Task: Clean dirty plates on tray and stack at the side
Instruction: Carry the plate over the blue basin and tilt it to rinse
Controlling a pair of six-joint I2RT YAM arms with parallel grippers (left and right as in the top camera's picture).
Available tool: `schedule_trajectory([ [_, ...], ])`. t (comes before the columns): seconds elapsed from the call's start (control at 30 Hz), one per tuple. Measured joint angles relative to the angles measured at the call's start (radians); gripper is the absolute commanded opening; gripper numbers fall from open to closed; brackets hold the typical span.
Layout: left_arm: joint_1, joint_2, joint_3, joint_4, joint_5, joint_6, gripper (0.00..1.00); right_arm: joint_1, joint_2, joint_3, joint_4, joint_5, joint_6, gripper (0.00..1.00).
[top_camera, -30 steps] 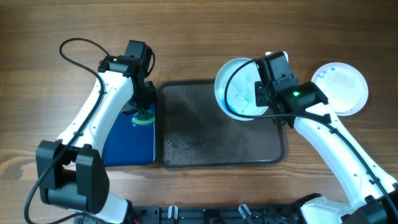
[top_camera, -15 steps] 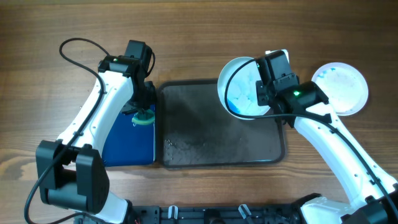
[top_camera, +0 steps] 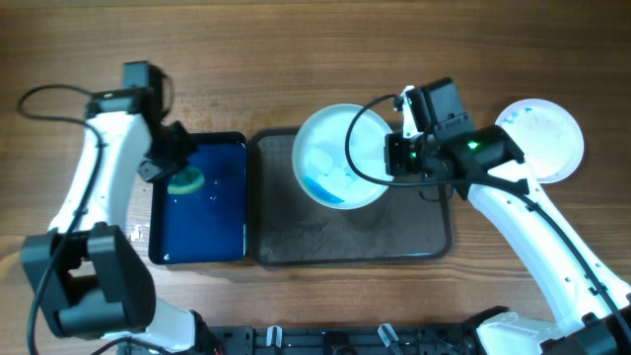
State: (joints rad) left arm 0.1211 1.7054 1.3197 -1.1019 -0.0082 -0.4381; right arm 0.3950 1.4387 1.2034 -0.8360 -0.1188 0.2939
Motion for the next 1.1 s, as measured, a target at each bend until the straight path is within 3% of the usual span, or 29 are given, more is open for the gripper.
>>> schedule_trajectory([
  [0.2, 0.122, -0.046, 0.000, 0.006, 0.079, 0.022, 0.04, 0.076, 0.090, 0.175, -0.039, -0.072, 0.000, 0.05],
  [0.47, 0.224, -0.139, 0.000, 0.006, 0.108, 0.029, 0.04, 0.238, 0.349, 0.454, -0.130, -0.079, -0.005, 0.04],
  [0.63, 0.361, -0.187, 0.000, 0.000, 0.112, 0.025, 0.04, 0.323, 0.473, 0.578, -0.170, -0.035, -0.020, 0.05],
  [0.83, 0.525, -0.194, 0.000, -0.021, 0.125, 0.013, 0.04, 0.442, 0.504, 0.607, -0.163, 0.207, -0.062, 0.05],
  [1.1, 0.573, -0.194, 0.000, -0.028, 0.139, 0.005, 0.04, 0.611, 0.504, 0.613, -0.101, 0.554, -0.124, 0.05],
])
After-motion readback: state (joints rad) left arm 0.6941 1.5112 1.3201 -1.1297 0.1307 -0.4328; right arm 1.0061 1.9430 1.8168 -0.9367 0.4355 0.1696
